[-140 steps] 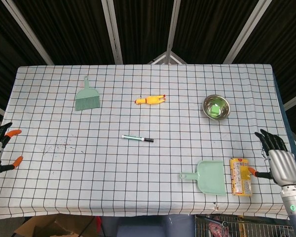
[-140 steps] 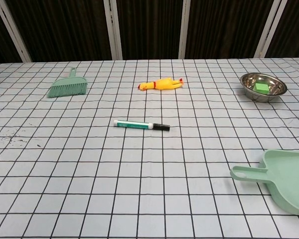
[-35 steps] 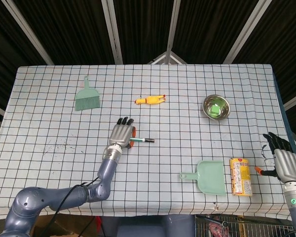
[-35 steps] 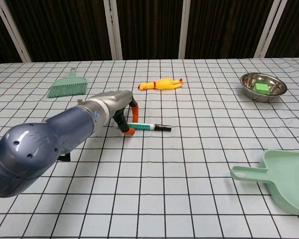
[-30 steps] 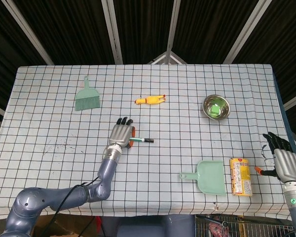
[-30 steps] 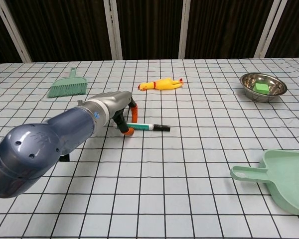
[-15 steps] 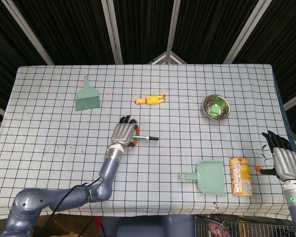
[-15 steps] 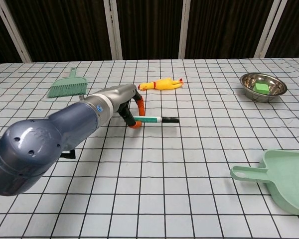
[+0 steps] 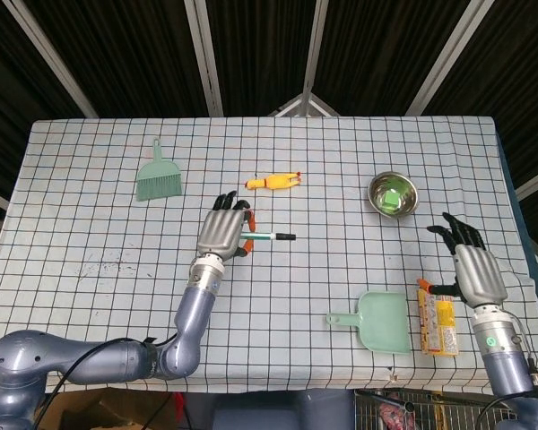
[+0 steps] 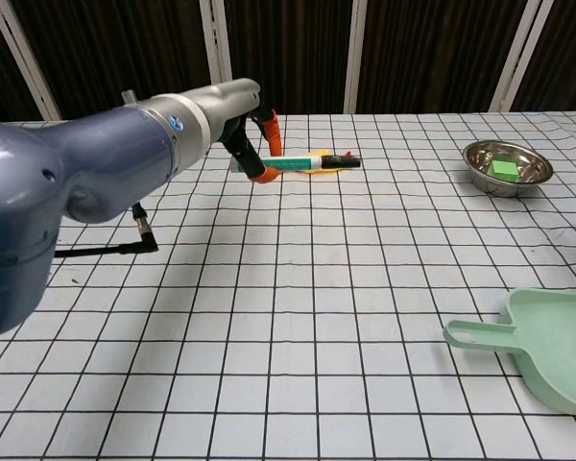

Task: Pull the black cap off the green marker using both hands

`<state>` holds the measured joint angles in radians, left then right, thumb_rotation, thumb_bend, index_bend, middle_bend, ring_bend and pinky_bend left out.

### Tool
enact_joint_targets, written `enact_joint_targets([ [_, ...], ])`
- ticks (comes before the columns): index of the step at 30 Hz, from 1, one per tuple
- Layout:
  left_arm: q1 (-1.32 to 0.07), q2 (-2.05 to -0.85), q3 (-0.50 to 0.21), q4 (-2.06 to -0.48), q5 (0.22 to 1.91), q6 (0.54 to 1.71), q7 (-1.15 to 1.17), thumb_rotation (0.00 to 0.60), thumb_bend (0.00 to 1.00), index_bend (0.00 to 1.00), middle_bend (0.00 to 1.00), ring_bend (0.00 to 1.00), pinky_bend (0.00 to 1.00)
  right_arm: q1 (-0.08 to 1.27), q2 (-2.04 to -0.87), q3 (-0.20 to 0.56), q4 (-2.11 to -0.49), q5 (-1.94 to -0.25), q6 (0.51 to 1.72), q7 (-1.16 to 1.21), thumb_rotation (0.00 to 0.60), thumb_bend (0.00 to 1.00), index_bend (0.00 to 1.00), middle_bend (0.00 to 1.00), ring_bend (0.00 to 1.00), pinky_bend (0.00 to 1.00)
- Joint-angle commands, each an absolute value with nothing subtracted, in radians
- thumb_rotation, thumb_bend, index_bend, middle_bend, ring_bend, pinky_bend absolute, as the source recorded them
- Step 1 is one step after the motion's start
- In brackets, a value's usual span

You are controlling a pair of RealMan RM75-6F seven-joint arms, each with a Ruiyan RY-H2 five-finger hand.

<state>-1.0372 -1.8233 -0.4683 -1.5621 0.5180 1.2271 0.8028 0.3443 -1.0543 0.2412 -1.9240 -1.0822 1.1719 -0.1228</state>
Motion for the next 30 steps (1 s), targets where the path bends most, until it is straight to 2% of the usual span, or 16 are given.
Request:
enact_joint_targets([
  [1,-1.054,-1.807,-0.494,-1.603,0.479,1.254,0.829,0.600,0.62,0.65,0.21,0.00,0.00,0.448,-1.105,0.307,-2.049,-0.946,1.188,-0.295,0.600,0.16,0.26,0.00,0.00,0.00],
  [7,-1.089,-1.823,-0.506,-1.605,0.450,1.262,0.843,0.600,0.61,0.65,0.21,0.00,0.00,0.598,-1.199,0.364,-2.109,-0.753,1.245,-0.528,0.600,0.16,0.28,0.00,0.01,0.00],
  [12,-1.112,-1.839,-0.512,-1.589,0.449,1.264,0.836,0.600,0.61,0.65,0.21,0.00,0.00,0.709,-1.287,0.402,-2.113,-0.619,1.276,-0.622,0.600,0.16,0.29,0.00,0.01,0.00],
  [18,-1.130,-1.857,-0.510,-1.567,0.443,1.257,0.825,0.600,0.61,0.65,0.21,0.00,0.00,0.796,-1.371,0.406,-2.064,-0.547,1.296,-0.677,0.600,0.18,0.31,0.00,0.01,0.00],
  [30,-1.161,-1.889,-0.509,-1.535,0.444,1.253,0.811,0.600,0.61,0.65,0.21,0.00,0.00,0.860,-1.449,0.405,-1.972,-0.489,1.311,-0.675,0.600,0.22,0.34,0.00,0.03,0.00],
])
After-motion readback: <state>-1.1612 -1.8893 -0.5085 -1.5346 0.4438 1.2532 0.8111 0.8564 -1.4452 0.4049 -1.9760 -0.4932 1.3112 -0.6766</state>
